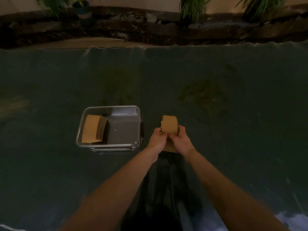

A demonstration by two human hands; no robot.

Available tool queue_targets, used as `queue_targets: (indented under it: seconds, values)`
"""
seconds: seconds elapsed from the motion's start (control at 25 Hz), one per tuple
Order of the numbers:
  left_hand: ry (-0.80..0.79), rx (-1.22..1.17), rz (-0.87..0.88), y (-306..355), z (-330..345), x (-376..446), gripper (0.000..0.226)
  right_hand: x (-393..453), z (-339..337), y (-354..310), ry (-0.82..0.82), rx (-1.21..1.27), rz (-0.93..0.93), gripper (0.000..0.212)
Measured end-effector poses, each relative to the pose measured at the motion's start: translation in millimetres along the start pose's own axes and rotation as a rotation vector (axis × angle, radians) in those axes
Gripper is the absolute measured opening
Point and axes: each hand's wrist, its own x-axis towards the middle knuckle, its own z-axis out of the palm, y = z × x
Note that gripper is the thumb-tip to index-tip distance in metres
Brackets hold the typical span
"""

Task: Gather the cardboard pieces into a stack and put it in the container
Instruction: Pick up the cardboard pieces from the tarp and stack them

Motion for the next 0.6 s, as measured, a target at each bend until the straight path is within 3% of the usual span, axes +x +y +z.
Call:
queue_targets:
  seconds: [0.2,0.4,0.6]
  values:
    - [0.09,0.015,-0.032,-11.8,-1.3,23.9,0.038,22.4,-5.0,25.6,0.385,-0.297,0.043,0.05]
    - [0.117,0.042,-0.086,-25.6,2.5,40.8,0.042,31.9,3.2,50.1,0.275,-0.4,0.107,0.055]
    - [0.112,0.05,-0.097,-36.7,5.3,51.5,0.038,41.7,7.8,49.7,0.228,-0.261,0.091,0.044]
